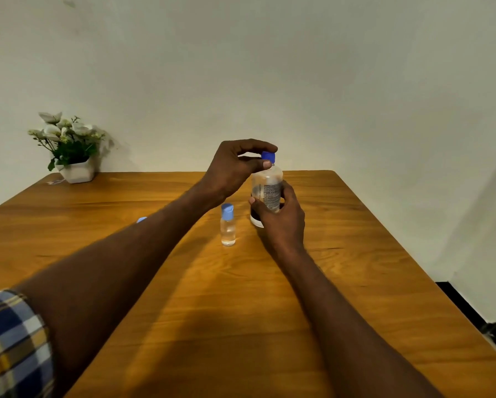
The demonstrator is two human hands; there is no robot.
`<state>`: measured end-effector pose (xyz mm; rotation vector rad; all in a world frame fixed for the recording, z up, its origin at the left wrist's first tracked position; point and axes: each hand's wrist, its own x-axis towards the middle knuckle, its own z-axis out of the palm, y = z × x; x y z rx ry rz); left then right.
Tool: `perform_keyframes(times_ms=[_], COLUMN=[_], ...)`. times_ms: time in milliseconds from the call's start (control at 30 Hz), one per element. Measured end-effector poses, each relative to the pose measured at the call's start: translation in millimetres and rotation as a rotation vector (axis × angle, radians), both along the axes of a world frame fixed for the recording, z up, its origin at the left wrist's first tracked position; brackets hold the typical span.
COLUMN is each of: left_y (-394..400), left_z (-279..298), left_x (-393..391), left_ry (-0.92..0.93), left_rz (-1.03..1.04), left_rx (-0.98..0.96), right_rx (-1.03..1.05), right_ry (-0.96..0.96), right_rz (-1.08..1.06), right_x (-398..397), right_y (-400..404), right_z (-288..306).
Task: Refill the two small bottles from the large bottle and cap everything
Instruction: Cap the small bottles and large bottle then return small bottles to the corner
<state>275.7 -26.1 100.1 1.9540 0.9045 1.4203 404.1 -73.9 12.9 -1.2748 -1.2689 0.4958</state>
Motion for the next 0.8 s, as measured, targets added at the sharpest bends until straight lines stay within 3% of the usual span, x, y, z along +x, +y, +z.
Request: perform_keyframes(times_ms=[233,800], left_y=[-1,-6], left_z=[-6,2], left_x=[11,-3], left_ry=[-0.043,0.07], left_rz=[0.135,0.051], left_rx=[0.046,0.017], right_rx=[-0.022,-0.018], right_ry=[0.019,0.032], right_rz=[-0.002,-0.011], right_x=[1,-1], right_y=[1,1], right_z=[0,2])
